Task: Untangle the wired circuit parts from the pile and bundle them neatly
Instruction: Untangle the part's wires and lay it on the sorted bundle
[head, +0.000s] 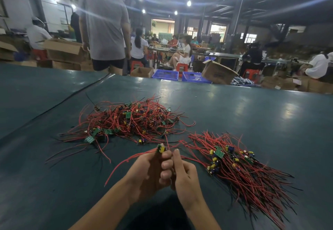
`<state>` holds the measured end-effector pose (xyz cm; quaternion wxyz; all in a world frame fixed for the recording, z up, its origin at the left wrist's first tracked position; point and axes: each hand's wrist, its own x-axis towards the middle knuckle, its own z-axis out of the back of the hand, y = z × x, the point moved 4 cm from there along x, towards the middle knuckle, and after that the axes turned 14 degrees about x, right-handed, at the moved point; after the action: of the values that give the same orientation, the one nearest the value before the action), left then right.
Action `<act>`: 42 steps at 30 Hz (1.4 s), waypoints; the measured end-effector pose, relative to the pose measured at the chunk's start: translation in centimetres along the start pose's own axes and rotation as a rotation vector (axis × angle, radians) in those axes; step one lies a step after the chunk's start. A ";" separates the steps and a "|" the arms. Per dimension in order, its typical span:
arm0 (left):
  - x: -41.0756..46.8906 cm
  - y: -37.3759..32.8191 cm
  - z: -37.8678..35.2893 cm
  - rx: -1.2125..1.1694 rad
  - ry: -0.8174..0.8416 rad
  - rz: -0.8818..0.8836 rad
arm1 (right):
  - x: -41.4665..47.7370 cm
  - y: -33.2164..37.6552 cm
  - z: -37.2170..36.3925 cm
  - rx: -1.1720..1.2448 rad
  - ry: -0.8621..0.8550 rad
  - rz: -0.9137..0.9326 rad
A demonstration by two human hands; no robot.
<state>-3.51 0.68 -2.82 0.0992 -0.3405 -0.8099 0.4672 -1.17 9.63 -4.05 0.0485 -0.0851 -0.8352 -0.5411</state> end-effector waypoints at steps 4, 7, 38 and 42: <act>0.1 0.8 -0.7 -0.041 0.041 0.095 | -0.1 0.3 0.3 0.030 -0.066 -0.054; 0.2 1.0 -0.6 0.031 0.025 0.108 | 0.1 0.5 0.7 0.042 -0.157 -0.033; 0.3 0.1 1.1 0.716 -0.415 -0.318 | 0.2 0.9 1.3 -0.037 -0.266 0.111; 0.2 -0.2 0.5 0.758 -0.402 -0.394 | 0.3 0.7 1.6 0.013 -0.341 0.149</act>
<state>-3.96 0.38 -2.99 0.1445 -0.0231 -0.6347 0.7588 -1.28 11.40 -4.05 -0.0534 -0.2369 -0.8261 -0.5085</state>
